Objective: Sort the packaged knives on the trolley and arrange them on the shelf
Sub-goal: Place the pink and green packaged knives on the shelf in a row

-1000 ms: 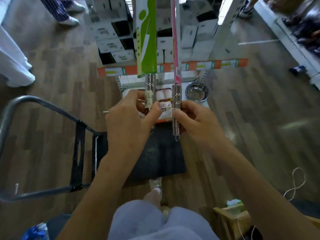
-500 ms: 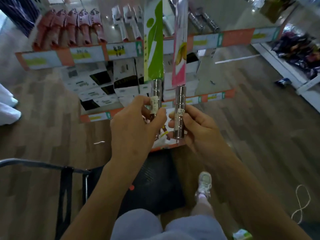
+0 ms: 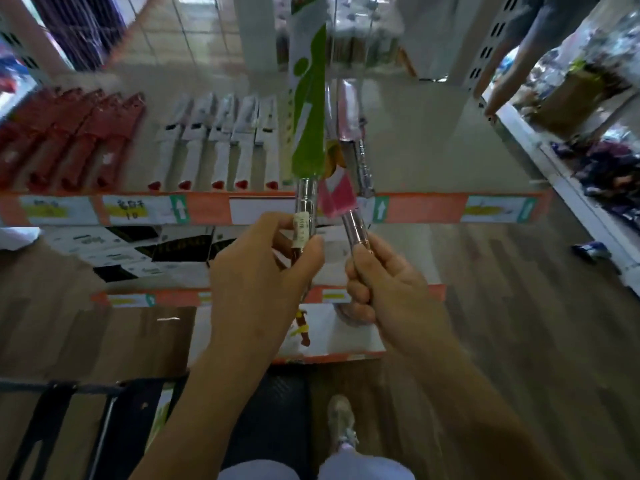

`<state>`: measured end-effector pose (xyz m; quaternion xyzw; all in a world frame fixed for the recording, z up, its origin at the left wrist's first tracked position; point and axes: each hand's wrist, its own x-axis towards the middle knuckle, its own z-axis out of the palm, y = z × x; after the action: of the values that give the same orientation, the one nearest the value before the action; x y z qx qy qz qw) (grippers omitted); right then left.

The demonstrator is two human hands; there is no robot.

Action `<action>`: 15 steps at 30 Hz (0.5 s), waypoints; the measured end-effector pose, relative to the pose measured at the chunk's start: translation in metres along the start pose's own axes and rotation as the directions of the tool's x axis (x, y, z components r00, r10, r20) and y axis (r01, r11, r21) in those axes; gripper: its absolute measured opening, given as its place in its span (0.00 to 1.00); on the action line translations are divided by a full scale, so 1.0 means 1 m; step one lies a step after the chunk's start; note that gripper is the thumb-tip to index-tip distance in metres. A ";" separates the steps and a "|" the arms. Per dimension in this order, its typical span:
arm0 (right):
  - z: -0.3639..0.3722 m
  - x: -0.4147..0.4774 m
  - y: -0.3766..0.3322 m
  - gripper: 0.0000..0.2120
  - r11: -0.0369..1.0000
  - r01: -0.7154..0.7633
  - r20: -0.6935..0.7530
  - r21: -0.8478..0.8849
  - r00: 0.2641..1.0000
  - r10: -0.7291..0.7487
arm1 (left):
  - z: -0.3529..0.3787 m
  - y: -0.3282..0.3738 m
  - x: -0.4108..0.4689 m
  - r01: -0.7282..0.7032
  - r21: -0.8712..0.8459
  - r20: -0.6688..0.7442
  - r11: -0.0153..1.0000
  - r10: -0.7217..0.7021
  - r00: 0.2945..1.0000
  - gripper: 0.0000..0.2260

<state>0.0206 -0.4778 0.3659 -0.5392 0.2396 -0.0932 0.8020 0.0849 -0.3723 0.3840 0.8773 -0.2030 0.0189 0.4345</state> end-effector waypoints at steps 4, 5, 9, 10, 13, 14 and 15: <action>-0.028 0.030 -0.026 0.08 0.999 0.015 0.029 -0.051 0.999 -0.014 | 0.028 0.016 0.026 0.061 0.003 -0.022 0.998 -0.061 0.998 0.12; -0.033 0.038 -0.031 0.07 0.999 0.020 0.039 -0.038 0.999 -0.018 | 0.033 0.019 0.033 0.062 0.008 -0.037 0.998 -0.061 0.997 0.12; -0.044 0.068 -0.049 0.10 0.999 0.043 0.055 0.002 0.998 -0.043 | 0.048 0.026 0.057 0.055 0.041 -0.080 0.998 -0.052 0.995 0.10; -0.046 0.075 -0.052 0.11 0.998 0.049 0.051 -0.030 0.998 -0.047 | 0.050 0.027 0.062 0.063 0.043 -0.080 0.997 -0.059 0.995 0.09; -0.053 0.098 -0.058 0.13 0.990 0.033 0.024 -0.140 0.999 -0.030 | 0.058 0.028 0.075 0.076 0.030 -0.079 0.997 -0.073 0.994 0.08; -0.054 0.105 -0.060 0.13 0.985 0.022 0.012 -0.172 1.000 -0.020 | 0.060 0.028 0.078 0.084 0.022 -0.079 0.996 -0.082 0.993 0.08; -0.056 0.111 -0.062 0.13 0.980 0.011 -0.001 -0.196 1.000 -0.012 | 0.062 0.029 0.082 0.099 0.013 -0.076 0.995 -0.098 0.992 0.07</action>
<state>0.0966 -0.5936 0.3744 -0.6169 0.2453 -0.0742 0.7441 0.1406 -0.4639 0.3846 0.8886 -0.1427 0.0322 0.4348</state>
